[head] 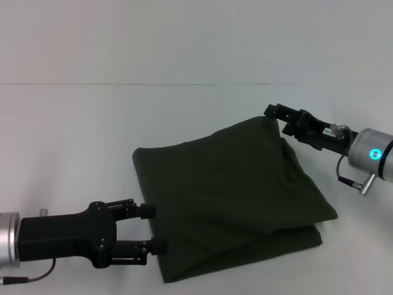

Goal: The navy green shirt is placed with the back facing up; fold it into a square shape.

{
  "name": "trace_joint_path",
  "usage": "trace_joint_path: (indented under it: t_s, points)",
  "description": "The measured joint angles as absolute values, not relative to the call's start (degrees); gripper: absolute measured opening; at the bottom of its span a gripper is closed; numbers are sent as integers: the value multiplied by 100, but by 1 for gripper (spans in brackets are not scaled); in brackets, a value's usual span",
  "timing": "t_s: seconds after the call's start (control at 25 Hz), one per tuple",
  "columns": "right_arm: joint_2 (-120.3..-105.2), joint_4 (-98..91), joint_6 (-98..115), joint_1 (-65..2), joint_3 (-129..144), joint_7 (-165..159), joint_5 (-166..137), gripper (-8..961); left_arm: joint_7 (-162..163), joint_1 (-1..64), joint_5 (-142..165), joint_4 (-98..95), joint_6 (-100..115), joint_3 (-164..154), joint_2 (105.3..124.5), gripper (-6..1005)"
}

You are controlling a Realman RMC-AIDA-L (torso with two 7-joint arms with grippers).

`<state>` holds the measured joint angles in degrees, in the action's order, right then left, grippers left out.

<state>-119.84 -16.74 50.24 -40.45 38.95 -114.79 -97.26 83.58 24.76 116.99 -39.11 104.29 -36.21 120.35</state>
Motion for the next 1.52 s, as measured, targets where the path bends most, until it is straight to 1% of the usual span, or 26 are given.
trace_joint_path:
  t_s: [0.76,1.04,1.24,1.48,1.52]
  points:
    - [-12022,-1463,4455,-4408,4348,-11432,-9738,862,8377,2544,11680,-3911,10457,-3621,12085,860]
    - [-12023,-1460,4488,-4372,4462,-11434,-9709,856,8386,2519,11680,-3911,10504,-3621,12084,860]
    - [-12023,-1479,4548,-4368,4464,-11400,-9714,703,8386,2502,11681,-3911,10525,-3621,12084,860]
    - [-12023,-1478,4564,-4368,4456,-11366,-9694,459,8386,2494,11681,-3911,10525,-3621,12084,860]
    - [-12023,-1473,4565,-4368,4460,-11365,-9694,333,8386,2495,11681,-3911,10525,-3621,12084,860]
